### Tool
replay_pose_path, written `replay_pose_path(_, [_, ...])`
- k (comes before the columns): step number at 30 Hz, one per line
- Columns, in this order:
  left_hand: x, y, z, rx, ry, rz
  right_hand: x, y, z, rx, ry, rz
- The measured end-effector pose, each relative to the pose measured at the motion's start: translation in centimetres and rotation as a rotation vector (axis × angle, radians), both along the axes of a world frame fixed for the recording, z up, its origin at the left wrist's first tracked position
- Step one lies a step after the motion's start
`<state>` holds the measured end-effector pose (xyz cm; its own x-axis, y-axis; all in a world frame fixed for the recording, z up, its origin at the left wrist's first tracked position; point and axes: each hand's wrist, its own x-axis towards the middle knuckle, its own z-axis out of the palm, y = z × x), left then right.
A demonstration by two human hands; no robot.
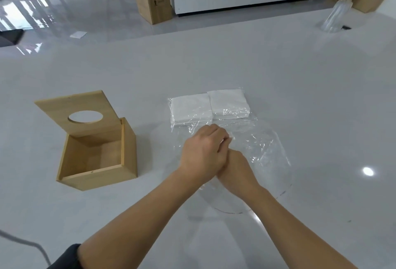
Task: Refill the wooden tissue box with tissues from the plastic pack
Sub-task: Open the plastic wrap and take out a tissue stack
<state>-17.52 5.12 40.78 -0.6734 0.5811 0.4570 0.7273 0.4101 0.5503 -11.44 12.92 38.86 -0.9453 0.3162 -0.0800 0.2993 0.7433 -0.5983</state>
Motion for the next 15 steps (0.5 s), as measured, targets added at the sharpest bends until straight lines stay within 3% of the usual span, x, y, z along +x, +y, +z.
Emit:
replay_pose_path(2, [-0.4, -0.2, 0.2, -0.023, -0.013, 0.05, 0.7, 0.2, 0.3, -0.058, 0.109, -0.054])
replay_pose_path(4, [-1.0, -0.4, 0.7, -0.031, -0.081, 0.093, 1.4, 0.3, -0.1, 0.22, 0.327, -0.055])
replay_pose_path(6, [-1.5, -0.4, 0.9, -0.036, -0.188, 0.071, 1.5, 0.6, -1.5, 0.361, 0.37, -0.034])
replay_pose_path(11, [-1.2, -0.1, 1.3, 0.055, -0.134, -0.025, 1.4, 1.2, -2.7, 0.293, 0.001, 0.042])
replay_pose_path(15, [-0.4, 0.3, 1.4, 0.097, -0.057, -0.138, 0.9, 1.6, -1.6, 0.447, -0.189, 0.079])
